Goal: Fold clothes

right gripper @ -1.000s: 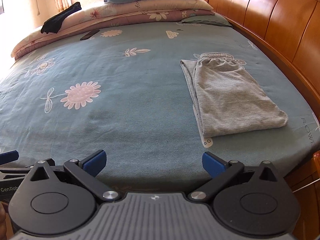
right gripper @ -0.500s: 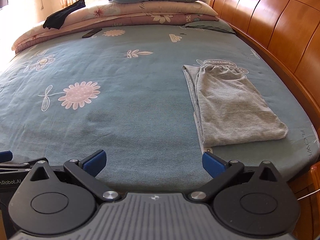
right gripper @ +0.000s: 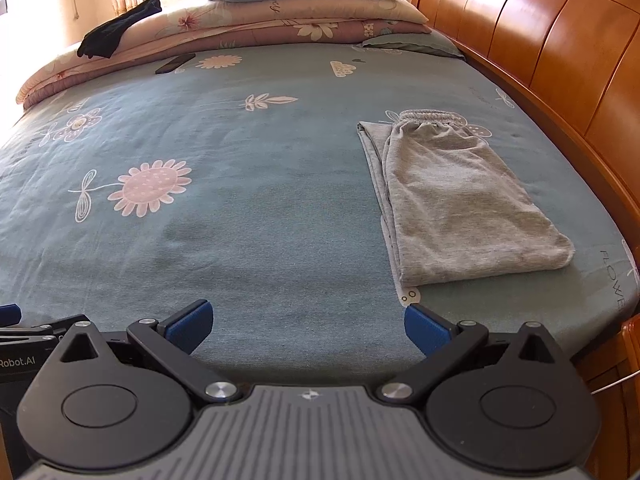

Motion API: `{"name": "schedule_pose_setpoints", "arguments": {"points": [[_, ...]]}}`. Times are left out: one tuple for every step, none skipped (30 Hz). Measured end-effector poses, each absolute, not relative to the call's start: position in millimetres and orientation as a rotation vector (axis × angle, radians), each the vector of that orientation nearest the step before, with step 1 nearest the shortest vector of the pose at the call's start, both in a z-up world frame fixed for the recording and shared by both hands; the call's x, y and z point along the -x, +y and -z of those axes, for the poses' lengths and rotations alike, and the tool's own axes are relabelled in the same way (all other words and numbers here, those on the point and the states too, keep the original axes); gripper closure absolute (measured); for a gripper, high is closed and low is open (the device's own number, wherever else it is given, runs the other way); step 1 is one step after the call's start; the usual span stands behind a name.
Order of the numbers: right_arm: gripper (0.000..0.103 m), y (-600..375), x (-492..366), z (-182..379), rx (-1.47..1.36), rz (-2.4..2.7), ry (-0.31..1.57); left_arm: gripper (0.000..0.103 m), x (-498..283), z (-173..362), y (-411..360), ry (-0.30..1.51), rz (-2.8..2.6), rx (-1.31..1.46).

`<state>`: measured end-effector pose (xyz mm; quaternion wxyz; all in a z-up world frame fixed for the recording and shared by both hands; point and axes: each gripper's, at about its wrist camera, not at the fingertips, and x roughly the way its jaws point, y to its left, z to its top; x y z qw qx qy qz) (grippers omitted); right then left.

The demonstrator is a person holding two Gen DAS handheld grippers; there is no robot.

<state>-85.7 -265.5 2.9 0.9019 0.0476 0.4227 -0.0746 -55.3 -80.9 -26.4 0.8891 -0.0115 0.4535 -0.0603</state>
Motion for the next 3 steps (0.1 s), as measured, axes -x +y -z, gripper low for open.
{"name": "schedule_pose_setpoints", "arguments": {"points": [[0.000, -265.7, 85.7, -2.8, -0.099, 0.155, 0.875, 0.000, 55.2, 26.4, -80.7, 0.942, 0.126, 0.024], [0.000, -265.7, 85.7, -2.6, -0.099, 0.155, 0.875, 0.000, 55.4, 26.4, -80.7, 0.942, 0.125, 0.024], [0.000, -265.7, 85.7, -2.4, -0.100, 0.156, 0.875, 0.000, 55.5, 26.2, -80.7, 0.942, 0.125, 0.026]]}}
